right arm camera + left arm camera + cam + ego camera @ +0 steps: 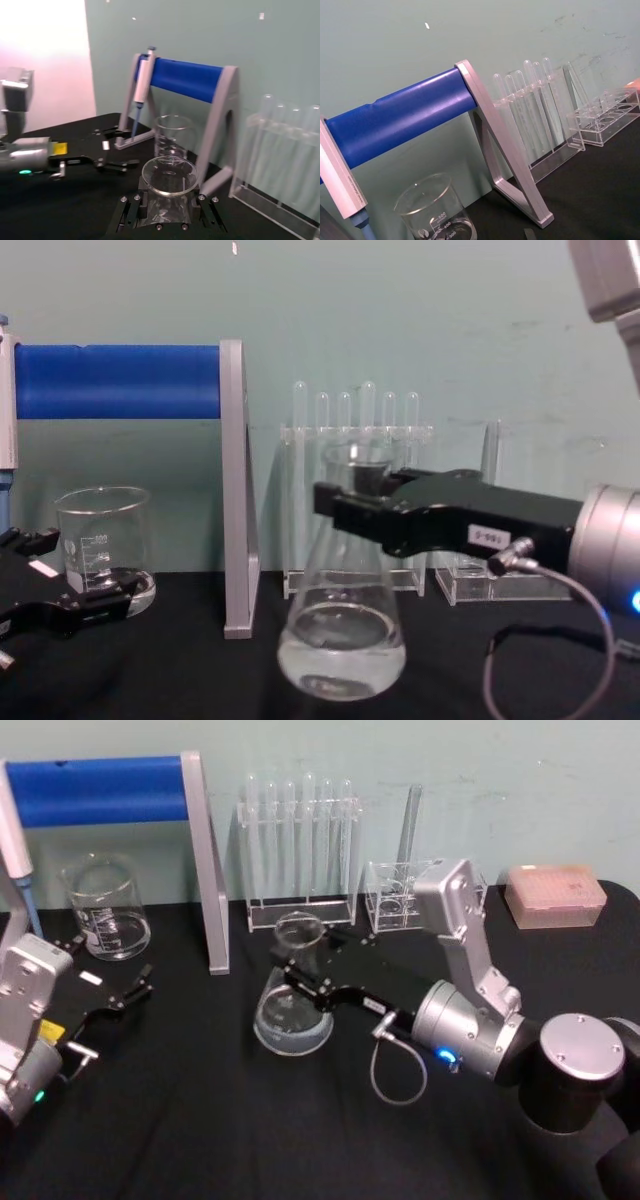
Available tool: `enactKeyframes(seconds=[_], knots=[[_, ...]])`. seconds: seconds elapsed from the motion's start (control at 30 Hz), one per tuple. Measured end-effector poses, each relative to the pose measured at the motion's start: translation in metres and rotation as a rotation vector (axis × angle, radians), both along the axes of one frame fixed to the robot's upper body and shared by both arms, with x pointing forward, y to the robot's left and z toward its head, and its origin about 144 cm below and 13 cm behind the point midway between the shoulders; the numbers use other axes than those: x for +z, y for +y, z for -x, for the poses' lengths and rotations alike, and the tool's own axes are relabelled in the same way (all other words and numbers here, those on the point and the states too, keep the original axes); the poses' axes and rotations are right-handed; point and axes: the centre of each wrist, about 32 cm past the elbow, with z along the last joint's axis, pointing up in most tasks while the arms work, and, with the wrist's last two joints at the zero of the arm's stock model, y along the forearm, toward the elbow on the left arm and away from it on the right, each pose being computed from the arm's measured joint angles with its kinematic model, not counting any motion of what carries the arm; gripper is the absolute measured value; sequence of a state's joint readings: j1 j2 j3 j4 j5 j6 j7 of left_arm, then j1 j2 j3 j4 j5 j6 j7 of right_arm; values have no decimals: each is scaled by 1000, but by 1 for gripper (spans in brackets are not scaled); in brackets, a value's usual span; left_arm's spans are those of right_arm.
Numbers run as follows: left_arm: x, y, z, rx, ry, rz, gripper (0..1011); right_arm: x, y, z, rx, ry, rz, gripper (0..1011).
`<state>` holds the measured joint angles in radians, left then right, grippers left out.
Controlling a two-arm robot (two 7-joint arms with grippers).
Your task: Grasp the erlenmeyer flask with one hand, shake it three times, then place it back.
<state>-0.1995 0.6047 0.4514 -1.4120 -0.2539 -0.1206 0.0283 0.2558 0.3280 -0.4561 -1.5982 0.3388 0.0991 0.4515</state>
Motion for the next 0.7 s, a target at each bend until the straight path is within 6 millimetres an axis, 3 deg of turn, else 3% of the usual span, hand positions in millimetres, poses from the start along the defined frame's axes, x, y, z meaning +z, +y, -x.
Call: enactKeyframes(seconds=[0.4, 0.7], knots=[[0, 0, 0, 0, 0, 0, 1001, 0, 8, 4, 76, 1, 9, 456], [0, 0, 0, 0, 0, 0, 1001, 0, -4, -3, -1, -9, 10, 456]])
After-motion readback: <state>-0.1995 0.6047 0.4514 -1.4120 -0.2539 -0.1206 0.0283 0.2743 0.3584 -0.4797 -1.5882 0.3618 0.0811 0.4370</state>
